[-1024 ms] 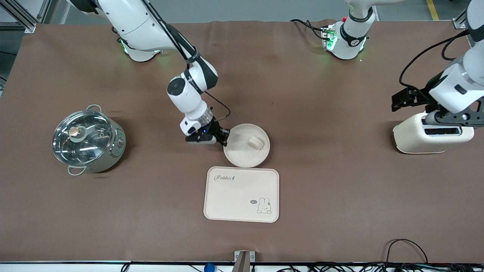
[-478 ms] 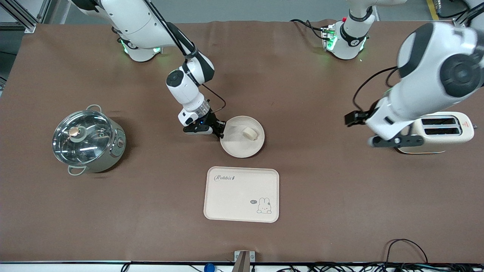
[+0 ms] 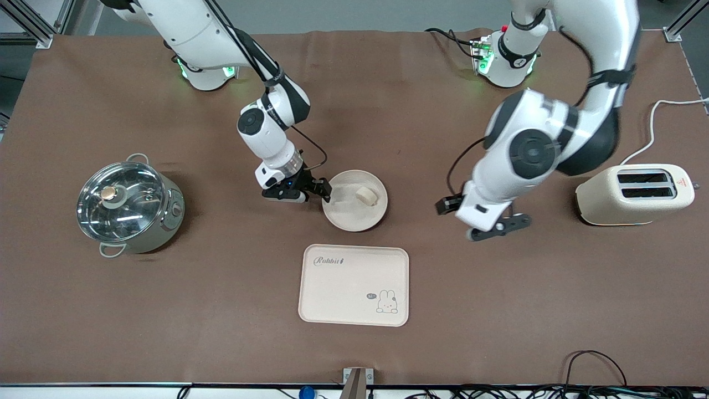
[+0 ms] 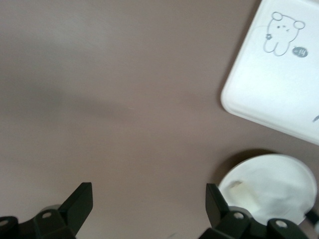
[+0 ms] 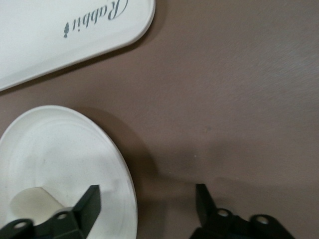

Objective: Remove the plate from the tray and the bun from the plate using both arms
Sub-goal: 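Set the plate on the table while the left gripper reaches the bun, then grasp the white bun on the plate with the left gripper while the right gripper withdraws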

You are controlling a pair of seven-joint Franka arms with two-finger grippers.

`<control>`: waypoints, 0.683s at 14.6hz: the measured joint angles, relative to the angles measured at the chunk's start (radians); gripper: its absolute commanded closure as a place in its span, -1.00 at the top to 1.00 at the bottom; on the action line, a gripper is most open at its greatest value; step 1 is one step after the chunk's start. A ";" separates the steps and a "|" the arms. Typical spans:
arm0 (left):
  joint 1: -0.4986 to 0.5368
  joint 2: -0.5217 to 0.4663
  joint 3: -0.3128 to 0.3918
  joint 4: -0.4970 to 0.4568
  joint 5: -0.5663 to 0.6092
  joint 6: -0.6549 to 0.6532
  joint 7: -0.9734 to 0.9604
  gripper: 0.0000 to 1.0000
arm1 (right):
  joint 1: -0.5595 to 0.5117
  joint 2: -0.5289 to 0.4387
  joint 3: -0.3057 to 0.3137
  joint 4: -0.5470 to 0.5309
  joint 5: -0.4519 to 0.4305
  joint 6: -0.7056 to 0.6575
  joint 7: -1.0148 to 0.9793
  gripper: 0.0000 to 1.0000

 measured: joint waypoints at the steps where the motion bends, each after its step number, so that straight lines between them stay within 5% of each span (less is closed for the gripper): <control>1: -0.034 0.022 -0.001 -0.009 0.000 0.040 -0.075 1.00 | -0.017 -0.038 0.000 0.027 -0.001 -0.115 -0.002 1.00; 10: -0.291 0.230 0.000 -0.039 0.000 0.380 -0.768 1.00 | -0.278 -0.385 -0.013 0.263 -0.038 -0.951 -0.137 1.00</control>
